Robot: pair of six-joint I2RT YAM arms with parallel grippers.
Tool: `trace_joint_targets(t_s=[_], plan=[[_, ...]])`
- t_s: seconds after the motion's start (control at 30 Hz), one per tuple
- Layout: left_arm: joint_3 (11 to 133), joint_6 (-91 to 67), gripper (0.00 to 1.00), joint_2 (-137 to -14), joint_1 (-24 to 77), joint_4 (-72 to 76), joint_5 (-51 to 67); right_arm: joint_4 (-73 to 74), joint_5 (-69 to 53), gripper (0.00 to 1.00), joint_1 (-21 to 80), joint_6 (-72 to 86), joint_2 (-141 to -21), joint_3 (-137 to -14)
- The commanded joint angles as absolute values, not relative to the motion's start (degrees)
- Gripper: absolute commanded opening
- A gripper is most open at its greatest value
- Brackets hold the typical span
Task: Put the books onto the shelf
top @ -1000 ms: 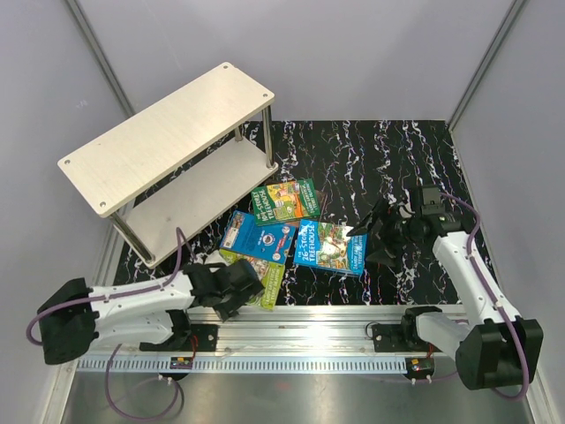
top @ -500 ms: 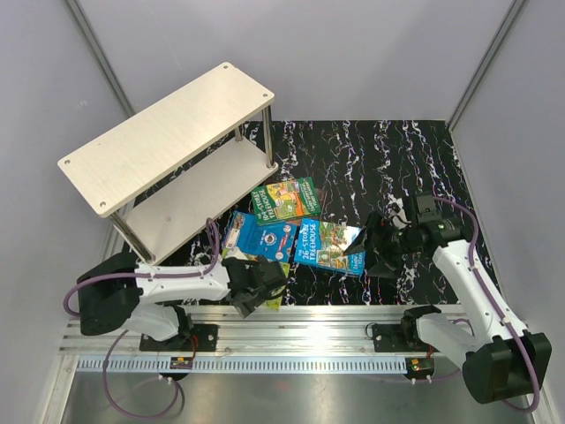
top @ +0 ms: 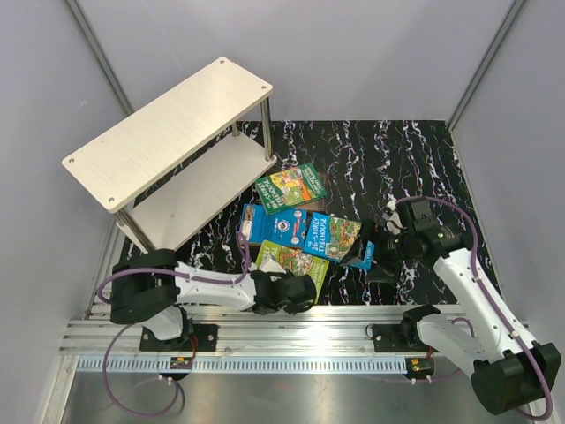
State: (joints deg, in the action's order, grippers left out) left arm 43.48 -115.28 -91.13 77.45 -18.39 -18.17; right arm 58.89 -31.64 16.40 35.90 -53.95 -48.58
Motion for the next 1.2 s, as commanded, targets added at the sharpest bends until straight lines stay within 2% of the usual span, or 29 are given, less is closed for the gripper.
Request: trace_joint_targets(t_s=[0.0,0.03,0.27,0.37,0.47,0.5,0.57,0.63,0.67,0.7,0.73,0.77,0.8,0.83,0.87,1.03,1.1,1.17], plan=[[38.8,-110.3,0.05,-101.7,80.6,-20.1,-13.6,59.9,-30.3,1.00,17.6,34.6,-52.1,-48.5],[38.9,-110.8,0.00,-102.0,81.2,-20.3,-13.6,60.0,-30.2,1.00,17.7,34.5,-51.7,-48.3],[42.3,-111.2,0.00,-103.4,87.4,-21.4,-14.8,60.9,-30.8,1.00,18.6,34.4,-49.4,-46.4],[47.4,-107.9,0.00,-101.9,90.4,-26.8,-17.2,61.0,-31.2,1.00,18.8,34.7,-48.6,-46.4],[53.9,-107.0,0.00,-99.3,94.4,-35.0,-20.5,59.8,-31.6,1.00,19.1,35.2,-48.5,-47.0],[55.7,-107.9,0.00,-98.6,95.3,-42.0,-21.3,59.2,-31.9,1.00,19.2,35.3,-48.7,-47.3],[59.4,-111.9,0.00,-96.1,97.3,-52.5,-22.3,56.8,-32.3,1.00,19.2,36.6,-50.2,-48.6],[59.7,-116.4,0.00,-91.9,99.0,-56.8,-22.8,54.4,-33.0,1.00,19.2,38.7,-52.7,-49.5],[59.2,-117.8,0.03,-90.0,99.4,-59.2,-23.3,51.3,-33.6,1.00,19.2,39.7,-53.7,-50.1],[58.9,-119.3,0.11,-88.5,99.8,-60.5,-23.6,49.6,-33.7,1.00,19.2,40.7,-55.9,-50.3],[58.1,-122.3,0.27,-87.0,100.9,-61.6,-24.0,47.9,-34.0,1.00,19.2,42.6,-57.1,-50.4],[57.8,-123.6,0.52,-84.1,101.3,-64.1,-24.8,44.4,-34.4,1.00,19.2,43.5,-58.5,-50.9],[57.6,-124.9,0.64,-83.0,101.7,-65.6,-25.2,42.0,-34.9,1.00,19.2,44.5,-59.8,-50.8],[57.2,-127.2,0.88,-81.7,101.9,-66.9,-25.4,39.5,-35.3,1.00,19.4,46.6,-62.6,-50.8],[56.0,-128.0,0.98,-79.3,102.0,-68.9,-25.6,34.6,-35.9,1.00,19.8,47.3,-64.2,-51.3],[47.6,-134.6,0.99,-67.2,101.8,-70.4,-27.5,25.9,-33.2,1.00,24.9,47.4,-79.0,-58.9],[41.4,-136.4,0.99,-59.1,101.8,-69.2,-28.0,23.7,-32.0,0.95,25.7,47.1,-84.9,-60.4],[38.1,-137.9,0.99,-53.9,101.7,-68.9,-29.4,20.2,-32.0,0.94,26.1,47.7,-88.5,-61.3]])
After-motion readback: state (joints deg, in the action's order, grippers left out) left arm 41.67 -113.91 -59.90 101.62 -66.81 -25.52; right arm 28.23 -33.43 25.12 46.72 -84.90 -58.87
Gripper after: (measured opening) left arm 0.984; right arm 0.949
